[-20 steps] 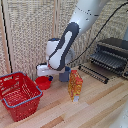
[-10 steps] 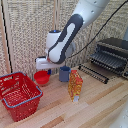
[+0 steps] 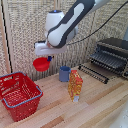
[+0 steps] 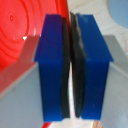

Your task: Extend the gripper towards the oven tray handle. Grasp the handle and carefully pull the tray out of the oven. Move the gripper above the red bowl. Grab the red bowl gently. Lift the bowl and place it onto the oven tray.

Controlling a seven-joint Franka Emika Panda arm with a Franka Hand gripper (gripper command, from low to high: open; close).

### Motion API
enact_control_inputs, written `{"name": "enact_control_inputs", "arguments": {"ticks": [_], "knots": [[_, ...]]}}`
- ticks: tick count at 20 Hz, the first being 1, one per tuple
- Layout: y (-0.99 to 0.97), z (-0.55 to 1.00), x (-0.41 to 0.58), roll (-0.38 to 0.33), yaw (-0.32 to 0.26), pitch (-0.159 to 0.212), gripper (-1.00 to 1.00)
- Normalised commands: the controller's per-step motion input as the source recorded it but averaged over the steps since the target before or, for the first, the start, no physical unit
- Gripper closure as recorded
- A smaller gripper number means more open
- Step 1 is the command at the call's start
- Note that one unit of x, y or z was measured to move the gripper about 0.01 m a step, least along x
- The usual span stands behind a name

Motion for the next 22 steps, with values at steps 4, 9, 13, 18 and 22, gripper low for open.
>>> {"name": "enact_control_inputs", "arguments": {"ticks": [4, 9, 13, 18, 22], "knots": [[-0.56, 0.78, 0.174, 0.047, -0.131, 0.137, 1.0], [-0.75, 0.68, 0.016, 0.036, -0.1, 0.167, 1.0], [-0.86, 0.52, -0.051, 0.039, -0.086, 0.132, 1.0], [-0.86, 0.29, -0.044, 0.035, -0.095, 0.066, 1.0], [-0.84, 0.1, -0.004, 0.008, -0.125, 0.01, 1.0]]}}
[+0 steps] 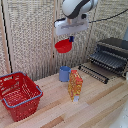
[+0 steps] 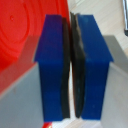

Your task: Extend the gripper towards the oven tray handle. Grasp the handle and carefully pull the tray out of the oven. Move the gripper above the red bowl. Grab the red bowl gently. Lift the bowl and place it onto the oven tray.

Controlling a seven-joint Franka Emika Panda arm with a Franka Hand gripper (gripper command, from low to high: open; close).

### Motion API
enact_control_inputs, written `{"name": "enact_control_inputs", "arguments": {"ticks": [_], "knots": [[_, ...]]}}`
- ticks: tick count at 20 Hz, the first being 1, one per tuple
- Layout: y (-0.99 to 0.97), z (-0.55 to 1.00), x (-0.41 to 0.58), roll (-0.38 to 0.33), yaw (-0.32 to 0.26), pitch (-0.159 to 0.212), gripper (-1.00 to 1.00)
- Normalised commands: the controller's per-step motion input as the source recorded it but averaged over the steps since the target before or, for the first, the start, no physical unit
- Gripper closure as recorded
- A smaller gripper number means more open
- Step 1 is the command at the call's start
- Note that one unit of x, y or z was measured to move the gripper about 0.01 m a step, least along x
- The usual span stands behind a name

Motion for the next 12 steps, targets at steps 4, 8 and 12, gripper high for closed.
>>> {"name": "enact_control_inputs", "arguments": {"ticks": [4, 8, 12], "knots": [[-0.84, 0.01, -0.004, 0.002, -0.132, 0.0, 1.0], [-0.86, 0.01, -0.032, 0.001, -0.126, 0.0, 1.0], [-0.88, 0.05, -0.084, 0.005, -0.116, 0.005, 1.0]]}}
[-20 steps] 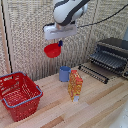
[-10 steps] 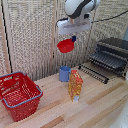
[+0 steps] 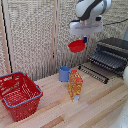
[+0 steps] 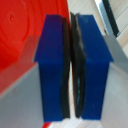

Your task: Extend the gripper towards the oven tray handle. Grasp the handle and carefully pull the tray out of the oven. Move the gripper above the red bowl. Grab the red bowl gently. Lift the bowl and place it onto the oven tray.

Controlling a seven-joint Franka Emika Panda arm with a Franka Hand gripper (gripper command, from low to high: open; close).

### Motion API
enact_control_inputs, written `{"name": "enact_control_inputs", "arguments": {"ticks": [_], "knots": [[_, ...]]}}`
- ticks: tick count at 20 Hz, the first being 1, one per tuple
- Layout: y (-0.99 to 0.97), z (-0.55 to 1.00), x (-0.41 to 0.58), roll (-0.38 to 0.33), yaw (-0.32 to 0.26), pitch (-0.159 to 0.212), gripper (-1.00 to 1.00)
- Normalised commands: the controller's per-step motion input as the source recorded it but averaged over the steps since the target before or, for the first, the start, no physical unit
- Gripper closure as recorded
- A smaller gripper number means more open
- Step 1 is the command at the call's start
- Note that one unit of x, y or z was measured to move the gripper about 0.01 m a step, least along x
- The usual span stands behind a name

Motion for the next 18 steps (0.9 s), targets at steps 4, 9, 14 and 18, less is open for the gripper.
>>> {"name": "enact_control_inputs", "arguments": {"ticks": [4, 9, 14, 18], "knots": [[-0.89, 0.02, -0.082, 0.007, -0.11, 0.001, 1.0], [-0.9, 0.0, -0.054, 0.006, -0.104, 0.0, 1.0], [-0.9, 0.0, -0.007, 0.009, -0.103, -0.001, 1.0], [-0.9, -0.03, 0.0, 0.019, -0.095, -0.013, 1.0]]}}
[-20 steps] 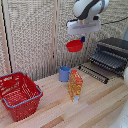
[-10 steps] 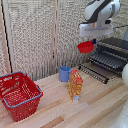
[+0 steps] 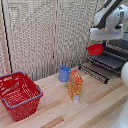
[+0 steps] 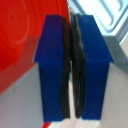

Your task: Extend the gripper towards the oven tray handle. Grasp the handle and carefully pull the tray out of the oven. Move the gripper above the red bowl. Grab the red bowl gently. Lift the bowl and place it onto the oven tray.

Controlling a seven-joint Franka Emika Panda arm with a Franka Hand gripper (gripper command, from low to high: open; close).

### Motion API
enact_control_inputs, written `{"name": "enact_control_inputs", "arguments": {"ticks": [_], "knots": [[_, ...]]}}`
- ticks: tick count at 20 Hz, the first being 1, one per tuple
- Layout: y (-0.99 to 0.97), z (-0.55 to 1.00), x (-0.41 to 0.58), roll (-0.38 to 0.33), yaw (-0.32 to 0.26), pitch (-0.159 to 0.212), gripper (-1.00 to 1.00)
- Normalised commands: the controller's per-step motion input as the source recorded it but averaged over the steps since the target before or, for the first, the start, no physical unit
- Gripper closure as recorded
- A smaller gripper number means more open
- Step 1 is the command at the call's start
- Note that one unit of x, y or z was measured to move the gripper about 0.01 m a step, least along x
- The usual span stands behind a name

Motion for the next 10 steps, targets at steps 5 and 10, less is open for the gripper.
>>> {"name": "enact_control_inputs", "arguments": {"ticks": [5, 10], "knots": [[-0.88, -0.08, 0.0, 0.034, -0.092, -0.027, 1.0], [-0.55, -0.05, -0.022, 0.016, -0.087, -0.023, 1.0]]}}
